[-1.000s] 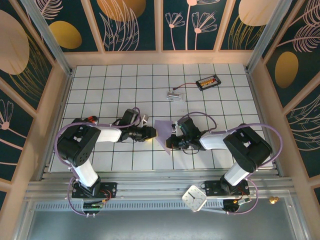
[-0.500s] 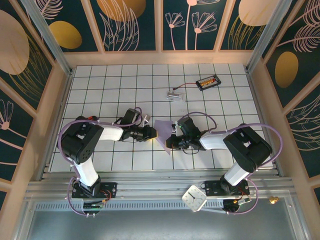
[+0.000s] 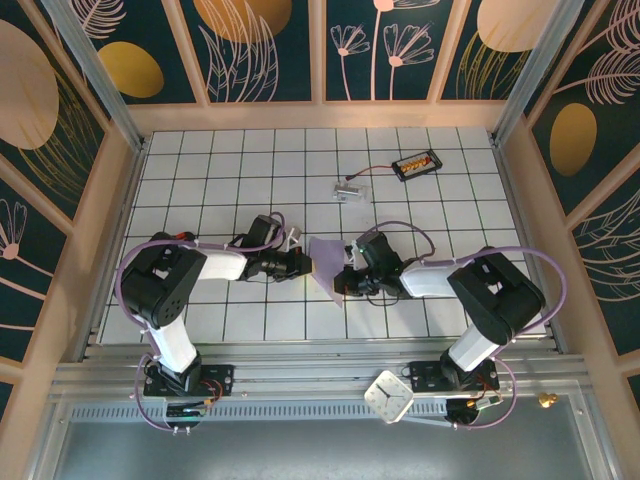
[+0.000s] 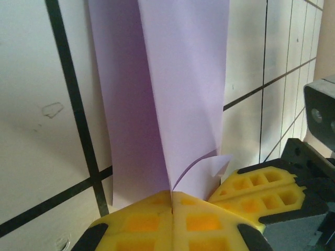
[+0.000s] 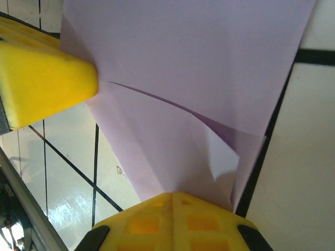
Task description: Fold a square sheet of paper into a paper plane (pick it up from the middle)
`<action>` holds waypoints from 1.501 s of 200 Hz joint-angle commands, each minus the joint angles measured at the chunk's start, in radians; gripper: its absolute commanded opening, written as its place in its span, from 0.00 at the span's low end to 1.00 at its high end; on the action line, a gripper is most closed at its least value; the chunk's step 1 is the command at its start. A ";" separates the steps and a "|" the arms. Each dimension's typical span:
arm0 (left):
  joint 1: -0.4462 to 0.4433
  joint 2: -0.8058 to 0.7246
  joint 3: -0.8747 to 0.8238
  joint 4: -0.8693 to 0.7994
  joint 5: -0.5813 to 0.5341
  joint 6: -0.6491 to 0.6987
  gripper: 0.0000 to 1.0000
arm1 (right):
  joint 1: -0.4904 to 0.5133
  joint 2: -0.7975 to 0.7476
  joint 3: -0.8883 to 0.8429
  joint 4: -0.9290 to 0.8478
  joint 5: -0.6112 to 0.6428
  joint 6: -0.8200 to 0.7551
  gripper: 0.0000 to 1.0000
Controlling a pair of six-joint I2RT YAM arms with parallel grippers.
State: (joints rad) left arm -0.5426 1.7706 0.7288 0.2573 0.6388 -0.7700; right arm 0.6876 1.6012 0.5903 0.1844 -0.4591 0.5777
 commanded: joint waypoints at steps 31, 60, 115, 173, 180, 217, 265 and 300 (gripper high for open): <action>-0.003 -0.173 -0.082 0.043 -0.130 -0.198 0.00 | 0.082 -0.134 0.131 -0.153 0.252 -0.152 0.17; -0.003 -0.244 -0.118 0.024 -0.180 -0.320 0.00 | 0.199 -0.133 0.183 -0.199 0.467 -0.156 0.24; -0.005 -0.319 -0.174 0.011 -0.219 -0.467 0.00 | 0.375 -0.047 0.239 -0.235 0.759 -0.122 0.40; -0.004 -0.301 -0.180 0.025 -0.176 -0.491 0.00 | 0.461 0.110 0.327 -0.285 0.940 -0.074 0.40; -0.004 -0.297 -0.179 0.026 -0.172 -0.488 0.00 | 0.462 0.125 0.338 -0.291 0.952 -0.074 0.40; -0.004 -0.283 -0.172 0.028 -0.150 -0.484 0.00 | 0.476 0.182 0.374 -0.327 1.007 -0.076 0.37; -0.004 -0.273 -0.168 0.023 -0.147 -0.470 0.00 | 0.481 0.190 0.380 -0.330 1.024 -0.078 0.28; -0.003 -0.271 -0.164 0.020 -0.146 -0.461 0.00 | 0.481 0.190 0.372 -0.329 1.026 -0.076 0.21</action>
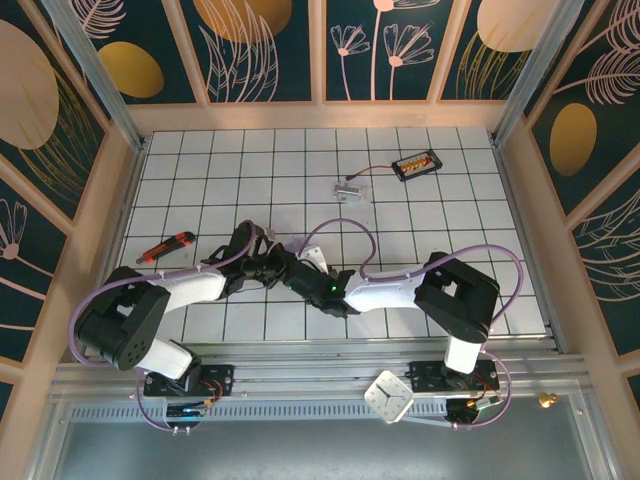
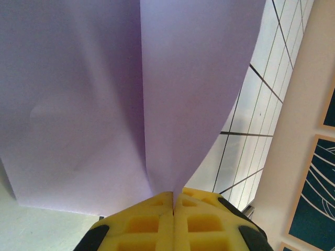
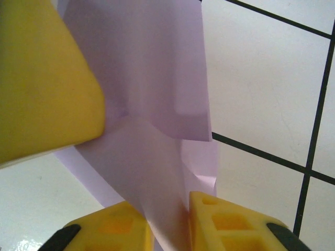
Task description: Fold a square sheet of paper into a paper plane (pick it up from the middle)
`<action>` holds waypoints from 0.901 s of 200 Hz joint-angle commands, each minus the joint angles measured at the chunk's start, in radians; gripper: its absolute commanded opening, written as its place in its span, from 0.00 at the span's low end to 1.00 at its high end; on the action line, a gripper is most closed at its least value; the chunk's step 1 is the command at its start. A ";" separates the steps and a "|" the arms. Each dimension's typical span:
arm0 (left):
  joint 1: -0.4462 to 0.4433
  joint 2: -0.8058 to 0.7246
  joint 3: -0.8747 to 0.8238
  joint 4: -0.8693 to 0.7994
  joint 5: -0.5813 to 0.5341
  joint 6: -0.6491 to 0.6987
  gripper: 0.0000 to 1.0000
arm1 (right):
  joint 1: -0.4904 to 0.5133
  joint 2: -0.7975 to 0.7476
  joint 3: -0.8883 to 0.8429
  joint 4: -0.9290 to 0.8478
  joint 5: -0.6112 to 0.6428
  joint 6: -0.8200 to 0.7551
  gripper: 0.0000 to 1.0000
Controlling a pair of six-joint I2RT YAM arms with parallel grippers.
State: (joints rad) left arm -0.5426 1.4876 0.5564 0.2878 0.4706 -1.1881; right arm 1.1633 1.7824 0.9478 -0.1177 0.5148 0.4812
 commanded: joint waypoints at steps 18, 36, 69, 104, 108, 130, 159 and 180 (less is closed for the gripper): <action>-0.004 0.012 0.012 -0.015 0.023 -0.036 0.00 | 0.006 0.008 0.011 -0.027 0.055 0.022 0.18; -0.004 0.013 0.016 -0.021 0.022 -0.024 0.00 | 0.006 0.004 0.008 -0.025 0.060 0.023 0.15; -0.004 0.017 0.028 -0.027 0.017 -0.002 0.00 | 0.006 -0.008 -0.005 -0.021 0.071 0.027 0.06; -0.004 0.015 0.059 -0.077 -0.003 0.064 0.20 | -0.006 -0.031 -0.023 -0.009 0.039 0.044 0.02; -0.002 0.012 0.066 -0.089 -0.008 0.080 0.23 | -0.011 -0.036 -0.028 -0.005 0.031 0.046 0.01; -0.001 -0.016 0.103 -0.152 -0.033 0.158 0.38 | -0.035 -0.072 -0.059 0.035 -0.040 0.060 0.00; 0.020 -0.065 0.118 -0.206 -0.051 0.242 0.50 | -0.081 -0.139 -0.128 0.114 -0.186 0.087 0.00; 0.036 -0.100 0.093 -0.210 -0.077 0.265 0.51 | -0.118 -0.182 -0.176 0.175 -0.282 0.105 0.00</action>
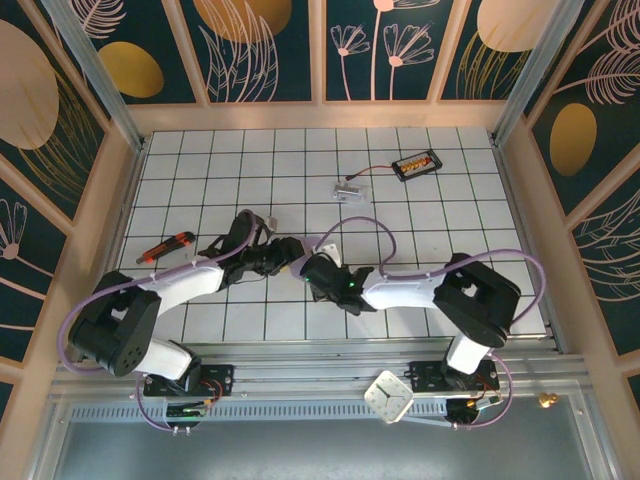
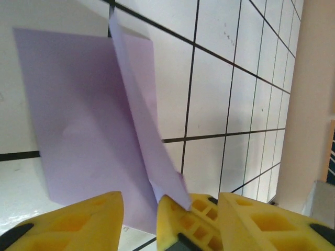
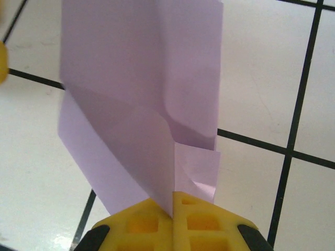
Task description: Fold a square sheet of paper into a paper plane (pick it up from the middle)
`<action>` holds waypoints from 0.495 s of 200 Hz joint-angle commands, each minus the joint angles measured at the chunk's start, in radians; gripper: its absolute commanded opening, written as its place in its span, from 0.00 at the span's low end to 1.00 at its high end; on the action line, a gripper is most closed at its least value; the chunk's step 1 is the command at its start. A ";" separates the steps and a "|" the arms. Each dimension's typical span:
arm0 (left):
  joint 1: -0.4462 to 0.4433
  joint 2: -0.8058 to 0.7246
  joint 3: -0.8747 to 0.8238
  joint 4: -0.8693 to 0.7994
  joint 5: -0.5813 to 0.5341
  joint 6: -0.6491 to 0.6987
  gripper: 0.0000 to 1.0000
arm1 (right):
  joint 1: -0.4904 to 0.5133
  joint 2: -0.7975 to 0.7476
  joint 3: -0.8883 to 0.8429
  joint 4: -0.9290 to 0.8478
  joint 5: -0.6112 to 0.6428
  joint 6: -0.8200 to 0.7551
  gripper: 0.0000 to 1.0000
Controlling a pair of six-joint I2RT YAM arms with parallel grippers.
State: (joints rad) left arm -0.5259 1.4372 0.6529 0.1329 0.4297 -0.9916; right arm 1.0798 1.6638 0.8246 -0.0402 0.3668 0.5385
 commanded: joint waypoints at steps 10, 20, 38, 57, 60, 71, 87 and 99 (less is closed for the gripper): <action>0.021 -0.051 -0.016 -0.050 -0.040 0.068 0.49 | -0.052 -0.079 -0.074 0.126 -0.177 0.055 0.00; 0.021 -0.042 -0.025 -0.039 -0.035 0.060 0.46 | -0.067 -0.092 -0.093 0.151 -0.218 0.063 0.00; 0.021 -0.008 -0.036 -0.012 -0.011 0.051 0.37 | -0.093 -0.109 -0.121 0.194 -0.281 0.075 0.00; 0.021 0.046 -0.021 0.000 0.018 0.064 0.30 | -0.107 -0.110 -0.139 0.216 -0.314 0.083 0.00; 0.021 0.055 -0.018 0.001 0.022 0.068 0.29 | -0.109 -0.110 -0.140 0.218 -0.317 0.083 0.00; 0.021 0.081 -0.009 0.001 0.027 0.082 0.24 | -0.110 -0.105 -0.143 0.228 -0.330 0.084 0.00; 0.021 0.117 0.003 -0.001 0.033 0.102 0.19 | -0.113 -0.099 -0.145 0.240 -0.339 0.090 0.00; 0.021 0.138 0.015 -0.016 0.029 0.120 0.17 | -0.114 -0.094 -0.145 0.246 -0.345 0.094 0.00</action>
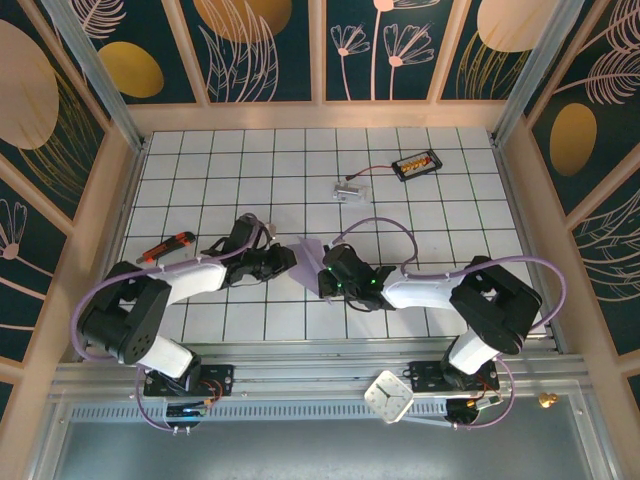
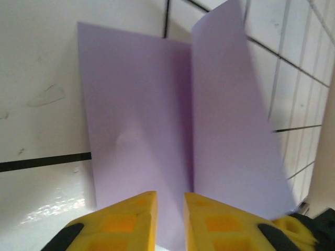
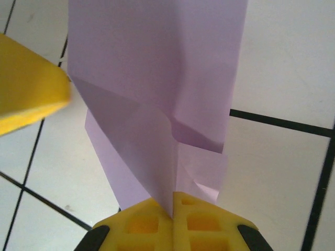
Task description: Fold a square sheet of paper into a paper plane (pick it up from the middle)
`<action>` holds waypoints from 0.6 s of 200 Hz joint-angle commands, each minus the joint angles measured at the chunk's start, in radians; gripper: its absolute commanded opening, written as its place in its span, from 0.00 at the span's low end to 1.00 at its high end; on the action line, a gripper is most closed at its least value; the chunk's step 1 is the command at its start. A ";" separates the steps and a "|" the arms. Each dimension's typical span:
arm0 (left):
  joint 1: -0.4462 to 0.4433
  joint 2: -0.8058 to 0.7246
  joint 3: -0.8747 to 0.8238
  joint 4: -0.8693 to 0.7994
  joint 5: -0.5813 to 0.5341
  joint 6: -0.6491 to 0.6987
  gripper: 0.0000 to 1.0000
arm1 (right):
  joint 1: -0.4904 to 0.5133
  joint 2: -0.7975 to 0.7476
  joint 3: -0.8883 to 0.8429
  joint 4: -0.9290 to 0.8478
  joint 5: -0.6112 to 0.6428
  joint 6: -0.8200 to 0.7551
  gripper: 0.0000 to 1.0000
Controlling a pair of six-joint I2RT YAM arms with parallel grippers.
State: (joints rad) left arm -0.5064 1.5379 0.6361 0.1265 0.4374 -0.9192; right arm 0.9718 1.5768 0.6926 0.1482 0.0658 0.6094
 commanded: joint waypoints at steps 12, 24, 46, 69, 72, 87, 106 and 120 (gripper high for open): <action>0.002 0.054 0.035 -0.012 0.017 0.060 0.14 | -0.008 -0.002 -0.014 0.065 -0.044 0.028 0.00; 0.002 0.065 0.039 -0.014 0.011 0.070 0.12 | -0.012 0.004 -0.016 0.075 -0.044 0.032 0.00; 0.002 0.084 0.040 -0.010 0.002 0.082 0.10 | -0.019 0.021 -0.016 0.094 -0.093 0.038 0.00; 0.001 0.101 0.035 -0.009 -0.006 0.097 0.09 | -0.020 0.035 -0.018 0.111 -0.113 0.041 0.00; 0.002 0.103 0.034 -0.008 -0.006 0.099 0.08 | -0.021 0.037 -0.018 0.112 -0.114 0.041 0.00; 0.002 0.112 0.031 -0.005 -0.006 0.103 0.08 | -0.024 0.047 -0.021 0.122 -0.126 0.043 0.00; 0.002 0.123 0.027 -0.004 -0.008 0.111 0.07 | -0.024 0.061 -0.022 0.136 -0.146 0.048 0.00; 0.002 0.131 0.021 0.001 -0.009 0.114 0.07 | -0.024 0.072 -0.025 0.148 -0.159 0.054 0.00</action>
State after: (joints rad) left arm -0.5068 1.6466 0.6556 0.1230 0.4358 -0.8337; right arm 0.9550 1.6226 0.6849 0.2516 -0.0563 0.6407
